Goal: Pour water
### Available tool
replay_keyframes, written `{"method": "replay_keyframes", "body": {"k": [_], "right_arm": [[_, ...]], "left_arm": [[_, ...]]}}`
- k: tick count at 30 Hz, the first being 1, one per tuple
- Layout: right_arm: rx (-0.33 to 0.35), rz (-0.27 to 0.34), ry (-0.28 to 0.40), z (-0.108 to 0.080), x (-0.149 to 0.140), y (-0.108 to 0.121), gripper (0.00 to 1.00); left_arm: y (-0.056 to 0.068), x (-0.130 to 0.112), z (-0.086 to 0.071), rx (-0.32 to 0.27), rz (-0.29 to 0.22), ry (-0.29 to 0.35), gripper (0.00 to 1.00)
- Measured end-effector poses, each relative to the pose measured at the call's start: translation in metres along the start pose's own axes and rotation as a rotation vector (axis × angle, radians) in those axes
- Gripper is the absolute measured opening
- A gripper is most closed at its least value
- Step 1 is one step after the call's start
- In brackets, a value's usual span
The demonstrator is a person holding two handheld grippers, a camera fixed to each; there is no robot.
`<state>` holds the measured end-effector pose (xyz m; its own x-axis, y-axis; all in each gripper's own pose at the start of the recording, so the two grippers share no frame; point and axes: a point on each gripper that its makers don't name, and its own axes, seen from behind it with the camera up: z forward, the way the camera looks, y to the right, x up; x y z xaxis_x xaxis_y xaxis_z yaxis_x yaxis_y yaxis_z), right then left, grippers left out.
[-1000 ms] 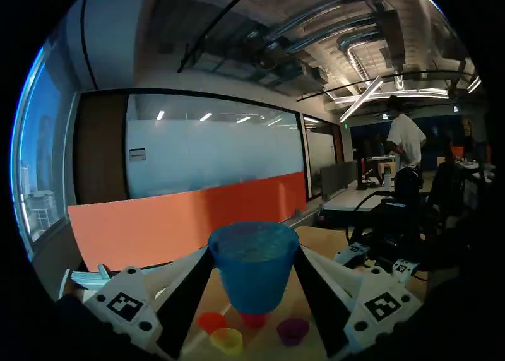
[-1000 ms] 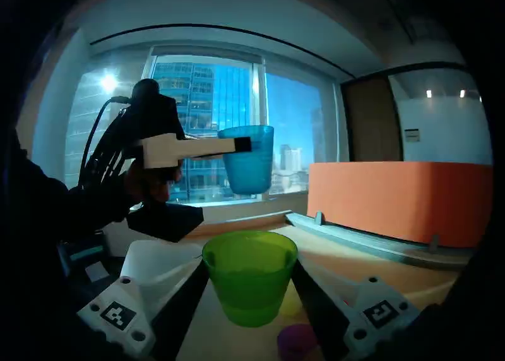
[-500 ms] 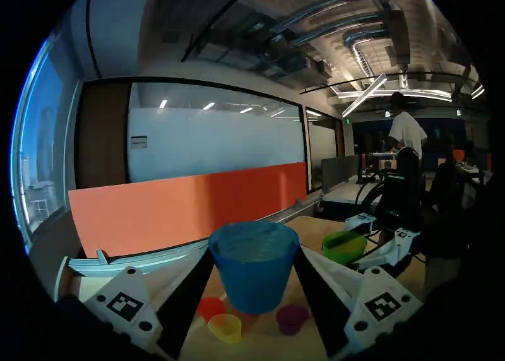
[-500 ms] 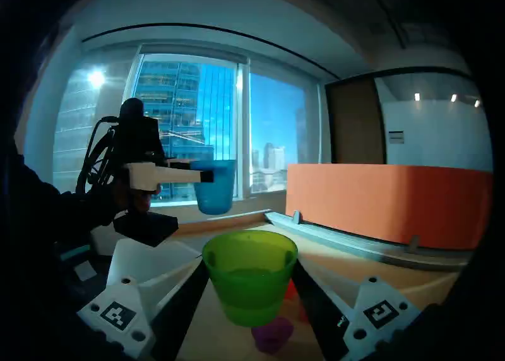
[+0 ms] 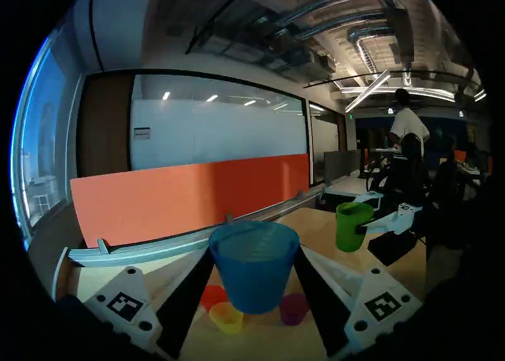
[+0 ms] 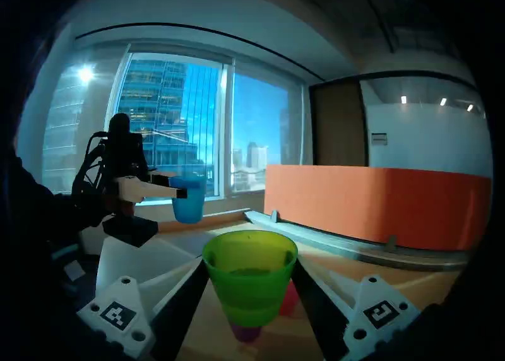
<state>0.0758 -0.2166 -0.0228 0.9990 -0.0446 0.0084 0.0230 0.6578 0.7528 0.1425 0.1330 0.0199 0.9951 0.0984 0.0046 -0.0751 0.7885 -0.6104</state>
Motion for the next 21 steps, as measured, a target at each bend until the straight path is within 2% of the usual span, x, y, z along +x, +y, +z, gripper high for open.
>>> {"method": "replay_keyframes", "body": {"k": [11,21], "right_arm": [[-0.019,-0.004,-0.016,-0.006,-0.002,0.01,0.89],[0.003,-0.019,-0.101,-0.009,-0.023,0.011,0.89]], "left_arm": [[-0.001,-0.012,-0.002,-0.002,0.013,-0.024,0.86],[0.0,-0.043,-0.003,-0.026,0.04,-0.116,0.86]]}}
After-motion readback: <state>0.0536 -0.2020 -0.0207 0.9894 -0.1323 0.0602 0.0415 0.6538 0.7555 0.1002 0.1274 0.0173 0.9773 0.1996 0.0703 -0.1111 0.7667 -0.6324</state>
